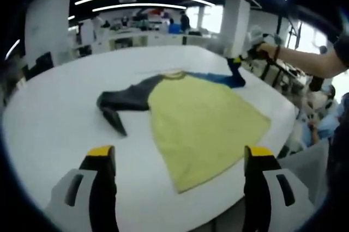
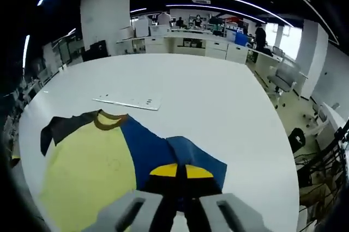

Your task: Fold the garment on the visible template until the final outline fits inside the template.

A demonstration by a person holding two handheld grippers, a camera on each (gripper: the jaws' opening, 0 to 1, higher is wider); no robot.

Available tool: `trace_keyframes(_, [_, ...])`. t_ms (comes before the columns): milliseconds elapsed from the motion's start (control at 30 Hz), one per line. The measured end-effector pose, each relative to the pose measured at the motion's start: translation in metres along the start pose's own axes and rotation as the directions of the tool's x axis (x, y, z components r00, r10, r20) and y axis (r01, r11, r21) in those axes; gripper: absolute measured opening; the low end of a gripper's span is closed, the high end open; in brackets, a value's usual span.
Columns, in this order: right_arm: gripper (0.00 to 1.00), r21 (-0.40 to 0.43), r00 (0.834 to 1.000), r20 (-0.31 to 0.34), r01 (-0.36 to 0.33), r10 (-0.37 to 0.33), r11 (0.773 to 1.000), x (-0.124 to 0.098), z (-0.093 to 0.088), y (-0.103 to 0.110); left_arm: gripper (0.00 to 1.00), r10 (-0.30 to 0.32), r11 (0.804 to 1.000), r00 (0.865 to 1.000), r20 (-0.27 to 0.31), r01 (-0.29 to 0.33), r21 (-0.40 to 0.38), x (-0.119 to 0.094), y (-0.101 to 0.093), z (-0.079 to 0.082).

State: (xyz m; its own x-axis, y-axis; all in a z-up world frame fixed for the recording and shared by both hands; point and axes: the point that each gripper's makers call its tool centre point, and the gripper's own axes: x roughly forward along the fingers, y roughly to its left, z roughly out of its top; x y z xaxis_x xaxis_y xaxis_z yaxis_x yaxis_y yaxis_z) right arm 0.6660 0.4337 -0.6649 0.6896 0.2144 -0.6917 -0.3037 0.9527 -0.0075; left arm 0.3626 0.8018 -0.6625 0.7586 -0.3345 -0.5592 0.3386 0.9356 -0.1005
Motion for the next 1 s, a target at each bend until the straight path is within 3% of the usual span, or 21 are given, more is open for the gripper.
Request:
trace_keyframes(67, [0.0,0.005,1.0,0.011,-0.021,0.021,1.0,0.007,0.005,0.004,0.94,0.004,1.0,1.0,0.003,-0.004,0.001,-0.001,0.002,0.0])
trace_keyframes(133, [0.0,0.008,0.999,0.014,-0.035,0.035,0.999,0.001,0.002,0.021,0.94,0.005,1.0,1.0,0.005,-0.005,0.002,-0.002,0.004,0.0])
trace_keyframes(400, [0.0,0.024,0.996,0.033,-0.081,0.08,0.996,0.021,0.011,0.042,0.94,0.004,1.0,1.0,0.003,-0.004,0.0,-0.002,0.009,-0.002])
trace_keyframes(800, [0.0,0.014,0.976,0.121,-0.183,0.18,0.983,0.02,0.027,0.106,0.94,-0.007,1.0,1.0,0.0,0.007,-0.011,0.002,0.003,-0.004])
trace_keyframes(1000, [0.0,0.007,0.966,0.124,-0.228,0.226,0.974,0.021,0.028,0.137,0.94,-0.011,1.0,1.0,0.011,0.011,-0.004,0.0,0.002,0.0])
